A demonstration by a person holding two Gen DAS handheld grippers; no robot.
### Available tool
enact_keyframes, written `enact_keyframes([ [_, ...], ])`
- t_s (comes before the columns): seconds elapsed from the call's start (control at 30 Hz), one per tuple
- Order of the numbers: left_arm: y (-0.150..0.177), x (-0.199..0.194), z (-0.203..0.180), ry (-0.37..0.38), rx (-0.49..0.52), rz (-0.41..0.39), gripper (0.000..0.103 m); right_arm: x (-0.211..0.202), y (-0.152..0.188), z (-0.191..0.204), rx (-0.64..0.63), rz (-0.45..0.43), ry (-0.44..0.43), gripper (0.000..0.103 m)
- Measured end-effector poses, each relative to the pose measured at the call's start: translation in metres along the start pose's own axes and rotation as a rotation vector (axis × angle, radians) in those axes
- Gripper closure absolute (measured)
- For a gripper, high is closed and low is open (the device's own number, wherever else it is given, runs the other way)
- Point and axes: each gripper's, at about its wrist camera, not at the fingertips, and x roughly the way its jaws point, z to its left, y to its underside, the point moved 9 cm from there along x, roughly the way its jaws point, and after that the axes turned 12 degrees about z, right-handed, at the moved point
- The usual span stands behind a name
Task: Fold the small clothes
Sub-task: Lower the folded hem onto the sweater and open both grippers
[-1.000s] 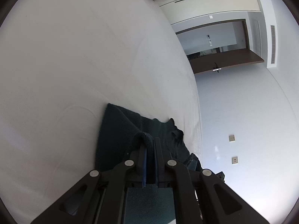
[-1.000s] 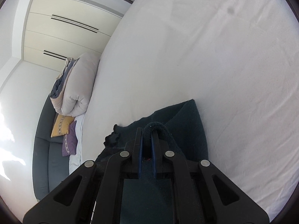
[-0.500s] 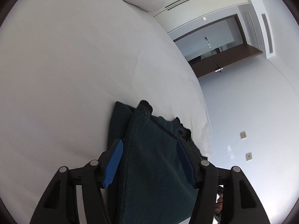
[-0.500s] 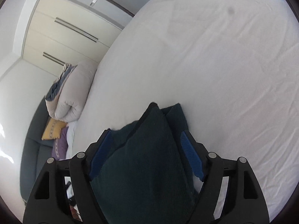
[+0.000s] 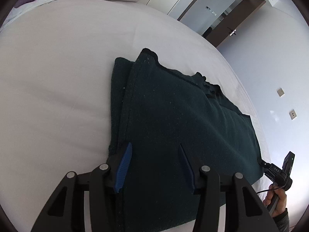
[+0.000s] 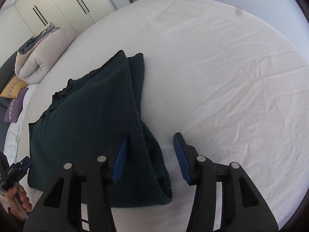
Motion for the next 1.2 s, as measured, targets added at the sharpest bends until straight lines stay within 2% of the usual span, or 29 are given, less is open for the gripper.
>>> enact_keyframes([
  [0.07, 0.003, 0.000, -0.002, -0.023, 0.012, 0.016, 0.051, -0.002, 0.011, -0.001, 0.009, 0.011, 0.006, 0.075],
  [0.1, 0.004, 0.000, -0.002, -0.035, 0.019, 0.023, 0.051, -0.003, 0.013, 0.002, 0.006, 0.011, 0.012, 0.084],
  [0.2, 0.012, 0.001, -0.001, -0.053, 0.026, 0.039, 0.053, -0.012, 0.034, -0.003, -0.021, 0.000, 0.051, 0.088],
  [0.4, 0.022, 0.000, 0.005, -0.054, 0.011, 0.038, 0.059, -0.022, 0.048, -0.020, 0.028, 0.007, 0.022, 0.088],
  [0.6, 0.022, -0.008, 0.006, -0.028, -0.022, 0.022, 0.059, -0.024, 0.063, -0.028, 0.021, 0.004, -0.021, 0.087],
  [0.67, 0.023, -0.018, 0.004, -0.063, -0.018, 0.003, 0.058, -0.033, 0.067, -0.032, 0.064, 0.015, -0.026, 0.084],
  [0.77, 0.020, -0.035, -0.004, -0.140, 0.037, -0.057, 0.055, -0.057, 0.072, -0.030, 0.075, -0.050, -0.017, 0.084],
  [0.83, 0.013, -0.043, -0.012, -0.152, 0.064, -0.093, 0.052, -0.073, 0.075, -0.020, 0.058, -0.102, -0.058, 0.084],
  [0.87, 0.009, -0.045, -0.018, -0.154, 0.080, -0.107, 0.046, -0.077, 0.076, -0.011, 0.047, -0.111, -0.095, 0.084],
  [0.9, 0.005, -0.046, -0.022, -0.157, 0.093, -0.114, 0.042, -0.080, 0.078, -0.001, 0.033, -0.113, -0.135, 0.084],
  [0.97, -0.003, -0.042, -0.032, -0.166, 0.117, -0.120, 0.040, -0.080, 0.078, 0.028, -0.021, -0.103, -0.221, 0.084],
  [1.07, -0.007, -0.020, -0.036, -0.217, 0.141, -0.068, 0.039, -0.067, 0.081, 0.076, -0.107, -0.044, -0.331, 0.084],
  [1.17, 0.005, 0.017, -0.024, -0.307, 0.158, 0.046, 0.039, -0.045, 0.084, 0.115, -0.149, 0.032, -0.452, 0.084],
  [1.2, 0.008, 0.019, -0.022, -0.312, 0.172, 0.035, 0.039, -0.033, 0.087, 0.123, -0.150, 0.076, -0.478, 0.084],
])
